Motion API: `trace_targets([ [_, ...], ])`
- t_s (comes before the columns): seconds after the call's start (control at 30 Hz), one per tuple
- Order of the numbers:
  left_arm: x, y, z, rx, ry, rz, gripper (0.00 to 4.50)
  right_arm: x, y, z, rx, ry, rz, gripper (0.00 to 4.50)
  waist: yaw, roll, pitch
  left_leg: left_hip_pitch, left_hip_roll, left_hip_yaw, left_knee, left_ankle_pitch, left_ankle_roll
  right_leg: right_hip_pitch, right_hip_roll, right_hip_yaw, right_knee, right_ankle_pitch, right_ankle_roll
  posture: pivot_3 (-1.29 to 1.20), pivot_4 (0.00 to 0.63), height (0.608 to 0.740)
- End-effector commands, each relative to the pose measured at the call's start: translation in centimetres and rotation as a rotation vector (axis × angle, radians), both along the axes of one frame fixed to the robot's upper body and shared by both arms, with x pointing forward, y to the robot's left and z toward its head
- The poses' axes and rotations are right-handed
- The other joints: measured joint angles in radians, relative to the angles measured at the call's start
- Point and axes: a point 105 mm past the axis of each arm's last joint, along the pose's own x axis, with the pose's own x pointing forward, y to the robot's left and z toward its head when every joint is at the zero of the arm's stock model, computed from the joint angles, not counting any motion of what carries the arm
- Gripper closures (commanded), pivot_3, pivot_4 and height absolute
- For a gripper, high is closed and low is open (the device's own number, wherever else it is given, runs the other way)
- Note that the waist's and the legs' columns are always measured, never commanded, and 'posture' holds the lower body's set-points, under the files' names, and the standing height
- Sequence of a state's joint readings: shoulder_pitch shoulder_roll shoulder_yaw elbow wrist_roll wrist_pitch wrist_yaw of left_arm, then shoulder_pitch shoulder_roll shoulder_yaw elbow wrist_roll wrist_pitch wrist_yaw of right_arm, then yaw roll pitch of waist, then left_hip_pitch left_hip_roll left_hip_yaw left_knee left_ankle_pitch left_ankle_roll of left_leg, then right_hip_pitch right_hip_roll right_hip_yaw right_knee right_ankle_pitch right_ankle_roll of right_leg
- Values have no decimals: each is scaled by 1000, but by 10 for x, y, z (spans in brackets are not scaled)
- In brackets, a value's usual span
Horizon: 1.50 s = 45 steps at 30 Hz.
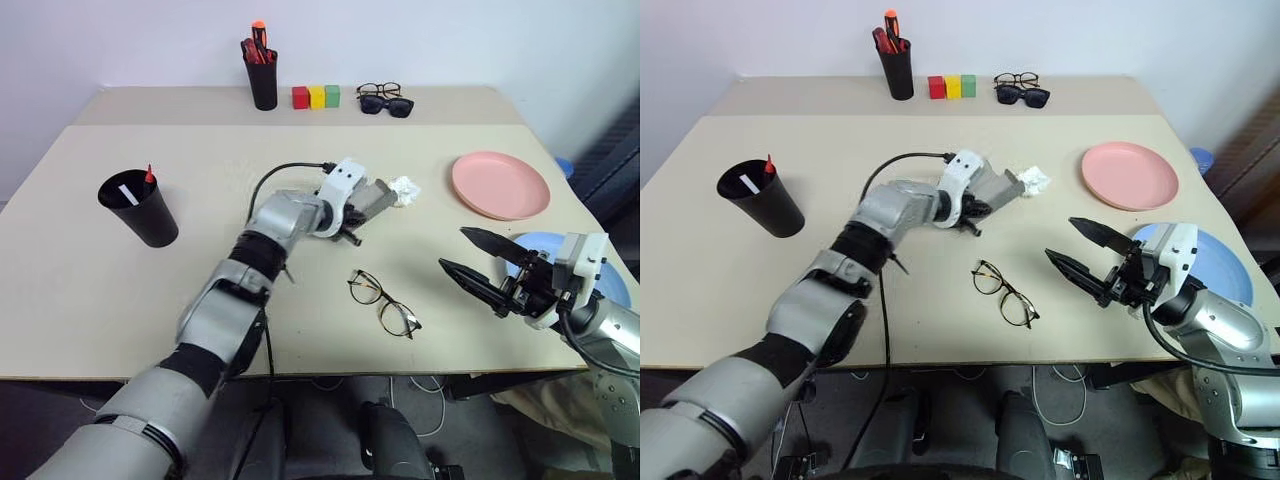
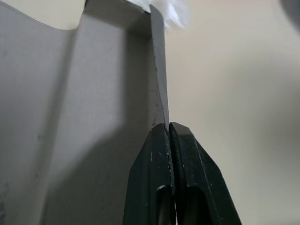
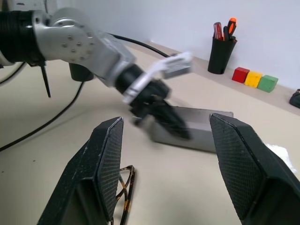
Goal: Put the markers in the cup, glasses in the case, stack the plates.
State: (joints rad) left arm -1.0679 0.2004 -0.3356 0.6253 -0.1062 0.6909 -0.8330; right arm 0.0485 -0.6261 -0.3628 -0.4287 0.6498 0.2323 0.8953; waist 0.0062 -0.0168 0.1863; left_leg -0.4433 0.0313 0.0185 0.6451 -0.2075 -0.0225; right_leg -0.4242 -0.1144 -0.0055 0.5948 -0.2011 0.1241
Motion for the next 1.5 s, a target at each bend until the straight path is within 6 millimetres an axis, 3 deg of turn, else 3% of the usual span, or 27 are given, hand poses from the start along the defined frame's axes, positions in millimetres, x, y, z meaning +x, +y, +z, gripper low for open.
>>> trace_targets([
  [0.03, -29, 14, 9, 91, -57, -253, 4485, -1, 6, 8, 9, -53, 9, 1529, -1, 0, 0, 0, 0, 0, 0, 0, 0, 0, 0, 0, 0, 0, 0, 0, 150, 740],
  [0.2, -51, 50, -4, 226, -64, -391, 4485, 3, 6, -1, -9, -16, -19, 1529, 10, 0, 0, 0, 0, 0, 1, 0, 0, 0, -1, 0, 0, 0, -1, 0, 150, 740],
  [0.6, -84, 81, 4, 246, -32, -396, 4485, -5, 3, -3, -8, -8, -66, 1529, 5, 1, 0, -1, 0, 0, 2, 0, 0, 0, -2, 0, 1, 0, 0, 0, 150, 740],
  [0.9, -83, 105, 5, 274, -36, -301, 4485, -2, 4, -2, -6, -4, -59, 1529, 5, 1, 0, -1, 0, 0, 2, 0, 0, 0, -2, 0, 1, 0, 0, 0, 150, 740],
  [0.97, -88, 112, 4, 289, -26, -314, 4485, -2, 4, -2, -6, -2, -55, 1529, 2, 1, 0, 0, 0, 0, 2, 0, 0, 0, -2, 0, 1, 0, 0, 0, 150, 740],
  [1.07, -112, 122, 0, 292, 21, -392, 4485, 0, 2, -3, -8, 0, -52, 1529, 0, 1, 0, 0, 0, 0, 1, 0, 0, -1, -1, 0, 1, 0, 0, 0, 150, 740],
  [1.27, -137, 114, -4, 263, 53, -462, 4485, 2, 3, -4, -8, 1, -44, 1529, 10, 1, 0, -1, 0, 0, 2, 0, 0, 0, -2, 0, 1, 0, -1, 0, 150, 740],
  [1.5, -128, 78, -11, 239, 51, -379, 4485, 2, 2, -3, -13, 3, -47, 1529, 8, 1, 0, -1, 0, 0, 3, 0, 0, 0, -2, 0, 1, 0, 0, 0, 150, 740],
])
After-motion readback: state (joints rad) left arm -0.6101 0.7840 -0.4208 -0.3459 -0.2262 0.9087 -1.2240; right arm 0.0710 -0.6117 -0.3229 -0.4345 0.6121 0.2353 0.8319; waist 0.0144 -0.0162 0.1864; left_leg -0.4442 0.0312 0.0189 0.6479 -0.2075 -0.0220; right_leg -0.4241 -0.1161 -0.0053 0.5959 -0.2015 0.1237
